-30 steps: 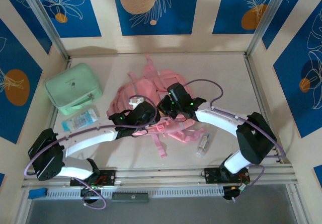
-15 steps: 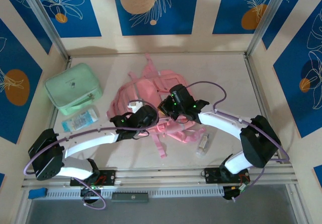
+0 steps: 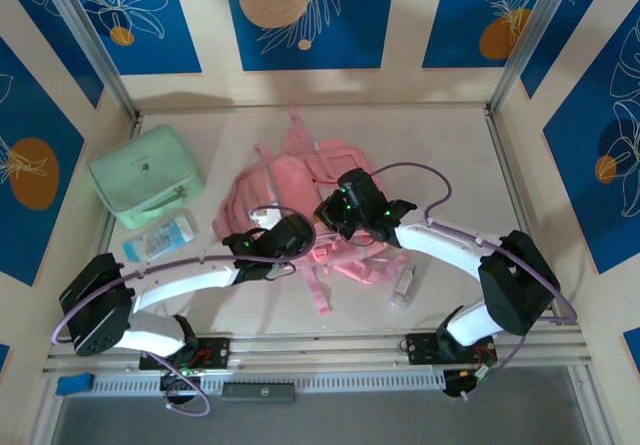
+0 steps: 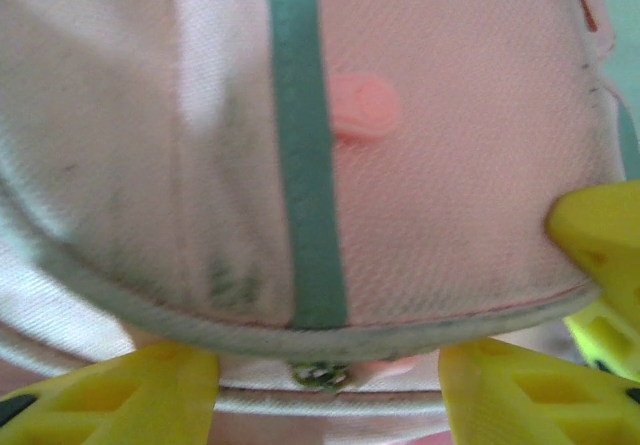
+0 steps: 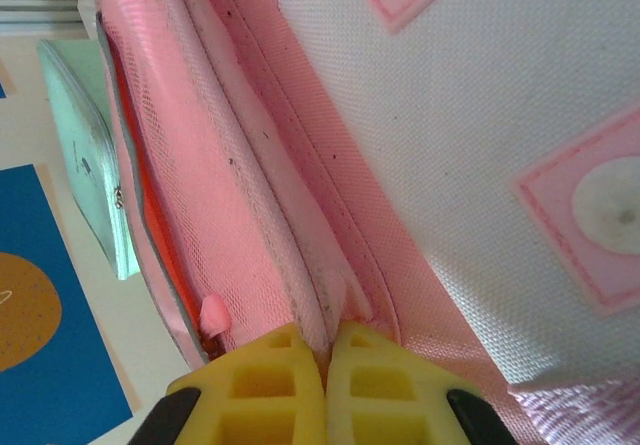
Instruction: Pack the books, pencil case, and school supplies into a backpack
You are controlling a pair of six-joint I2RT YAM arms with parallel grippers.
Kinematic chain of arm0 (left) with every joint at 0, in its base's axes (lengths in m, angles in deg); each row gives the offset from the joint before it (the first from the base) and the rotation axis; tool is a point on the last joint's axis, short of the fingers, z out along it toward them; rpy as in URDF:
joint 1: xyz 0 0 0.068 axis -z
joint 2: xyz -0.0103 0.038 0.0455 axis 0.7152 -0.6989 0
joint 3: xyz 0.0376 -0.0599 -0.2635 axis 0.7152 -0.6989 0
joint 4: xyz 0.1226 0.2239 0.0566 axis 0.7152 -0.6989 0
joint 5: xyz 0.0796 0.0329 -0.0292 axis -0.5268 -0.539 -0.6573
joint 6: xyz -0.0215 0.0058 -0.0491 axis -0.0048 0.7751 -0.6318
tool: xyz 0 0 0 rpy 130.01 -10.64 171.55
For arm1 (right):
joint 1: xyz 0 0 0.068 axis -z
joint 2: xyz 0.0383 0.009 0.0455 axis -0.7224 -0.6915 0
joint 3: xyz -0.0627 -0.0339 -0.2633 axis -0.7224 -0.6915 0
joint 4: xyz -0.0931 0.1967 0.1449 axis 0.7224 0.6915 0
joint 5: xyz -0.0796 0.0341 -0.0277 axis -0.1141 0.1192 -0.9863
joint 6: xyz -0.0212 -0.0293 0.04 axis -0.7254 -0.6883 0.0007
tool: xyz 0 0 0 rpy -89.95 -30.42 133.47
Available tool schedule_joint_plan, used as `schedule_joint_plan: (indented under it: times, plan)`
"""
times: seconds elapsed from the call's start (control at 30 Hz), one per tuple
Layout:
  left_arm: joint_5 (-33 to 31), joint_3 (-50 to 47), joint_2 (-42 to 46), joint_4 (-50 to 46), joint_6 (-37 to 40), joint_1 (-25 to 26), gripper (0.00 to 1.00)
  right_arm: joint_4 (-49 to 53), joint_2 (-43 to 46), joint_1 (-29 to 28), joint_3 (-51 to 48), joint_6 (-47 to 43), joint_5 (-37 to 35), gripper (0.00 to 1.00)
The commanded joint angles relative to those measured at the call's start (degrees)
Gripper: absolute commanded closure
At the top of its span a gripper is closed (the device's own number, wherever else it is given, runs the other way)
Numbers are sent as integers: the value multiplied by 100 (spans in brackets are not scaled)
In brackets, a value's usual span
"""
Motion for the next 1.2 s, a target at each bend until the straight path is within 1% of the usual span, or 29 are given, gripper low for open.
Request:
schedule_joint_plan:
  times: [0.0,0.07,0.13,0.23,0.27,0.37,0.4,0.43,0.5,0.57,0.63,0.7,0.8,0.9,1.0,1.1,1.17]
  plan:
    - [-556,455,-210,-427,-218,9,39,-402,278,-69,-59,169,52,100]
    - [-656,439,-249,-473,-280,-22,39,-420,277,-74,-52,178,89,100]
    - [-679,340,-214,-377,-189,-61,43,-408,295,-42,-52,180,124,100]
    - [-699,231,-45,-804,-347,-180,56,-384,363,17,-53,92,126,100]
    - [-616,106,95,-683,-260,-215,59,-366,366,38,-36,38,133,100]
    - [-22,-273,511,108,356,-299,65,-335,324,76,27,0,178,100]
    - [58,-303,582,170,521,-300,68,-377,300,80,20,-2,177,100]
    - [69,-267,601,54,529,-300,69,-398,289,75,34,0,184,100]
    - [6,-136,556,-130,634,-309,71,-441,214,77,68,-12,211,100]
    - [69,-39,464,-14,771,-307,71,-442,138,76,89,20,270,100]
    - [101,121,274,73,824,-307,65,-503,98,76,87,24,318,100]
    - [92,304,-6,152,907,-309,63,-496,78,56,97,42,302,100]
    - [-15,525,-318,73,721,-309,64,-501,31,-1,115,54,258,100]
    - [-17,514,-412,346,671,-313,71,-472,-19,5,126,71,310,100]
    - [-194,506,-376,177,560,-308,78,-503,4,31,81,67,320,100]
    - [-317,411,-206,15,518,-322,90,-460,39,73,96,-10,320,100]
    - [-298,299,-32,41,591,-358,96,-315,61,60,149,-119,207,100]
